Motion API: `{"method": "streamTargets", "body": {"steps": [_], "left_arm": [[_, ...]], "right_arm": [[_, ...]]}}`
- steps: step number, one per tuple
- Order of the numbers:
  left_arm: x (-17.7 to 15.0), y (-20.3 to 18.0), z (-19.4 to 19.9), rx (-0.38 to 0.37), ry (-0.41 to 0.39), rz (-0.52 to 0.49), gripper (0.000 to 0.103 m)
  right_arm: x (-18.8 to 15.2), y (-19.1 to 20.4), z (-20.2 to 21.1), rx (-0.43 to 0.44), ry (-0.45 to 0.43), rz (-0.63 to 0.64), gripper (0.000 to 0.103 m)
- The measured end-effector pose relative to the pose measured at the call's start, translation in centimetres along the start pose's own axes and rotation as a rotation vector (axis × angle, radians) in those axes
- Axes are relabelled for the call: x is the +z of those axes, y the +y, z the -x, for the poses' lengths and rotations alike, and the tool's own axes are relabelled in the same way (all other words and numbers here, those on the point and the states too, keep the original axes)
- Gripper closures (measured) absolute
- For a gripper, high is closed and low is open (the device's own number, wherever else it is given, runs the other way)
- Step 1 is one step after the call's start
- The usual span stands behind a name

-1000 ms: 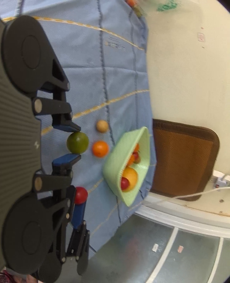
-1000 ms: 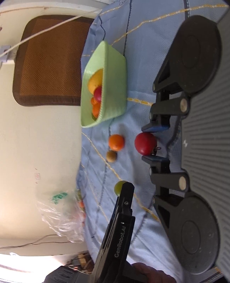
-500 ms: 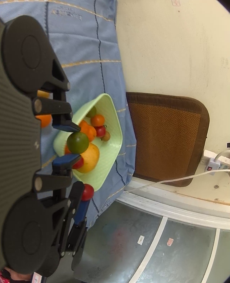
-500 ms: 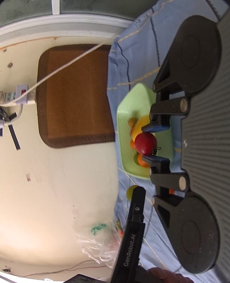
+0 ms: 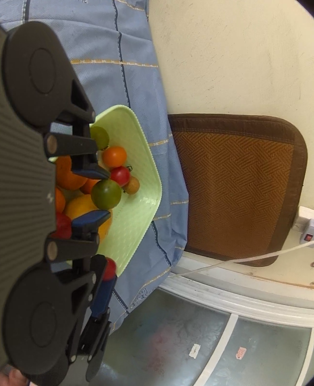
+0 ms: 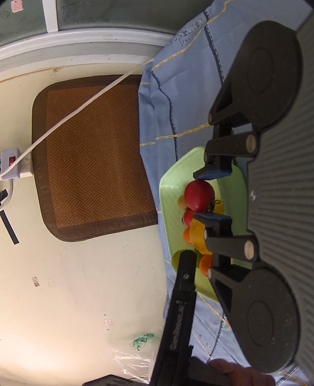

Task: Organize fruits
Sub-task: 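Carry the lime and red tomato over the bowl and release them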

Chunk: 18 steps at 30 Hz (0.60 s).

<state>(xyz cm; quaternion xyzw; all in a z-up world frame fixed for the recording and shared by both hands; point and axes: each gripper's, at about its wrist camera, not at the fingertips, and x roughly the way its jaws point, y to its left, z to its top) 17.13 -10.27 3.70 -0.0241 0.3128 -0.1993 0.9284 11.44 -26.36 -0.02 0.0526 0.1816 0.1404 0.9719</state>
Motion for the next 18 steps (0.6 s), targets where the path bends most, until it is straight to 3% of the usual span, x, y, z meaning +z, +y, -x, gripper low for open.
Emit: {"method": "streamTargets", "body": {"steps": [2,12,15,18], "left_arm": [[0.2,-0.1,0.1,0.021,-0.007,-0.003,0.063],[-0.9,4.9,8.4,0.061,-0.136,0.095,0.063],[-2.5,6.5,10.1,0.075,-0.123,0.112,0.063],[-4.2,7.7,10.7,0.073,-0.091,0.107,0.063]], "right_arm": [[0.0,0.0,0.1,-0.002,-0.007,-0.003,0.07],[0.2,-1.2,2.6,0.017,-0.12,-0.1,0.07],[0.1,-1.1,3.5,0.062,-0.117,-0.138,0.07],[-0.3,-0.1,4.1,0.163,-0.059,-0.151,0.07]]}}
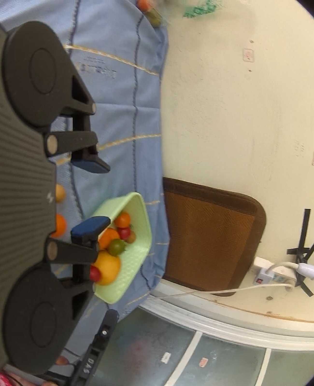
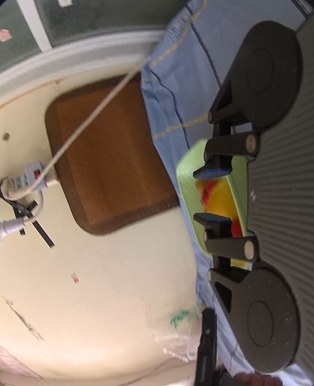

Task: Organize fruits
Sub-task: 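Carry the lime and red tomato over the bowl and release them, then grasp a small brown kiwi with the left tool while the right tool grasps an orange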

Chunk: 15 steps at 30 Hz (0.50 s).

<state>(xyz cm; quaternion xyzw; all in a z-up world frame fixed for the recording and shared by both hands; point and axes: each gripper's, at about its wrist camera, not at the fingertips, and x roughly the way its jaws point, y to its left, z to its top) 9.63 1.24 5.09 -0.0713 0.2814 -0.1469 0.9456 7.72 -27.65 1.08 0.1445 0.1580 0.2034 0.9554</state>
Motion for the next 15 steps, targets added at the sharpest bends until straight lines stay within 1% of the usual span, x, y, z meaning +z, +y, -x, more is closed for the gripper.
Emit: {"method": "streamTargets", "body": {"steps": [3,5,8,10,13,15], "left_arm": [[-1.2,0.9,-0.3,-0.009,0.039,-0.003,0.063],[-1.7,1.3,-0.9,-0.039,0.064,0.008,0.063],[-2.4,1.8,-2.2,-0.068,0.09,0.026,0.063],[-2.7,2.3,-2.6,-0.081,0.103,0.054,0.063],[-2.8,3.2,-2.5,-0.099,0.1,0.103,0.063],[-2.8,3.8,-2.3,-0.099,0.093,0.113,0.063]], "right_arm": [[-1.2,2.7,0.2,0.081,0.093,0.076,0.07],[-2.2,5.1,-0.2,0.103,0.162,0.159,0.07],[-3.7,7.8,-2.3,0.097,0.245,0.244,0.069],[-4.3,8.8,-4.2,0.081,0.289,0.269,0.069],[-4.6,9.4,-6.8,0.057,0.333,0.286,0.069],[-4.6,9.6,-8.0,0.039,0.347,0.3,0.068]]}}
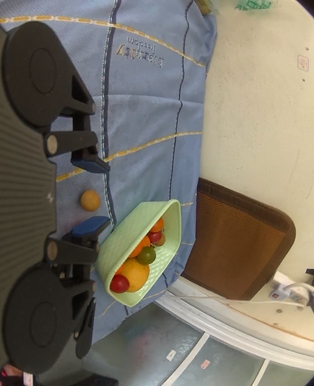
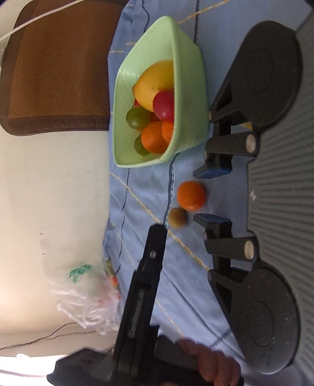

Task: Organize fruits
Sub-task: 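Grasp a small brown kiwi with the left tool while the right tool grasps an orange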

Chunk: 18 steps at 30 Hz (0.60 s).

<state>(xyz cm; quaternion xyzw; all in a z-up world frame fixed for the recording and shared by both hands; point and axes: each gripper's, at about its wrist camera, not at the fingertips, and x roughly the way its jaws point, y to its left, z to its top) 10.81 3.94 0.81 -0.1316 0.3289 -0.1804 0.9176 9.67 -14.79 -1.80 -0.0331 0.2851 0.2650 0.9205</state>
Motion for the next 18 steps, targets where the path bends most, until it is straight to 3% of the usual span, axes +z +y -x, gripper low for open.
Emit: {"method": "streamTargets", "body": {"steps": [4,7,13,18], "left_arm": [[0.0,0.3,-0.1,-0.003,0.004,-0.006,0.062],[-0.3,-0.2,-0.8,0.003,0.017,-0.025,0.062],[-0.7,-2.3,-2.0,0.006,0.031,-0.111,0.062],[-1.0,-3.1,-3.6,0.055,0.053,-0.148,0.063]], "right_arm": [[0.2,0.0,-1.0,0.012,0.021,-0.006,0.062],[-0.1,-0.1,-0.5,0.005,0.016,-0.003,0.07],[-1.8,-0.3,2.2,-0.023,-0.025,-0.021,0.07],[-2.2,-0.9,2.9,-0.023,-0.047,-0.058,0.07]]}}
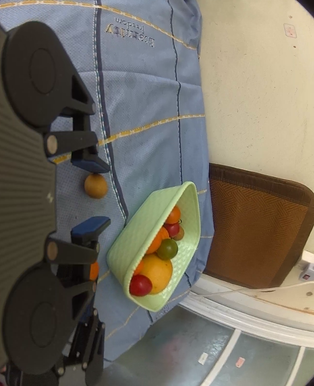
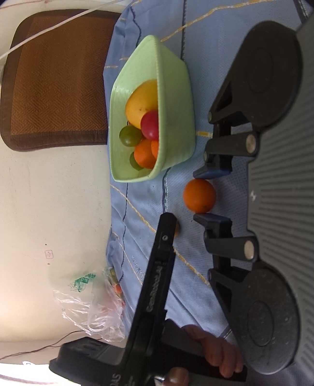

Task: Organize fruits
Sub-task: 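Grasp a small brown kiwi with the left tool while the right tool grasps an orange, then hold the kiwi in the left tool and the orange in the right tool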

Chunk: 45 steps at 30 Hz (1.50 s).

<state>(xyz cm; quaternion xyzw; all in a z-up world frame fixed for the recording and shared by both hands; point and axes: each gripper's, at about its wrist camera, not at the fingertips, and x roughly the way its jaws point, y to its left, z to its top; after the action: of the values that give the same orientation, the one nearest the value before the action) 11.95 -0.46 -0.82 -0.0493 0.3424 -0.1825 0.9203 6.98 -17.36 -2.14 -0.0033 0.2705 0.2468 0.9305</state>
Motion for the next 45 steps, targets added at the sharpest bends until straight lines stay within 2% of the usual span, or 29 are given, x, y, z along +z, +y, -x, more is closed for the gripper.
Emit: {"method": "streamTargets", "body": {"steps": [2,3,12,19,25,29,45], "left_arm": [[-0.3,-0.1,-0.2,0.02,-0.006,-0.012,0.069],[-0.3,-0.2,-0.1,0.031,-0.006,-0.021,0.079],[-1.4,-0.7,3.1,0.021,-0.018,-0.004,0.079],[-3.3,-1.8,5.6,0.105,-0.032,-0.049,0.079],[-4.8,-1.7,5.4,0.193,-0.023,-0.023,0.078],[-5.2,-1.8,5.4,0.225,-0.045,-0.02,0.078],[-5.6,-1.8,5.5,0.234,-0.065,-0.023,0.077]], "right_arm": [[0.0,-0.1,-0.1,0.005,0.004,-0.009,0.07],[0.0,-0.1,-0.2,0.007,0.005,-0.012,0.07],[-0.5,0.3,0.6,-0.004,0.001,-0.004,0.07],[-2.3,2.1,3.3,-0.013,-0.021,-0.011,0.07],[-2.9,2.4,3.6,-0.043,-0.005,-0.027,0.07],[-3.1,2.6,3.4,-0.063,-0.004,-0.009,0.069],[-3.3,2.8,3.4,-0.073,-0.001,0.01,0.068]]}}
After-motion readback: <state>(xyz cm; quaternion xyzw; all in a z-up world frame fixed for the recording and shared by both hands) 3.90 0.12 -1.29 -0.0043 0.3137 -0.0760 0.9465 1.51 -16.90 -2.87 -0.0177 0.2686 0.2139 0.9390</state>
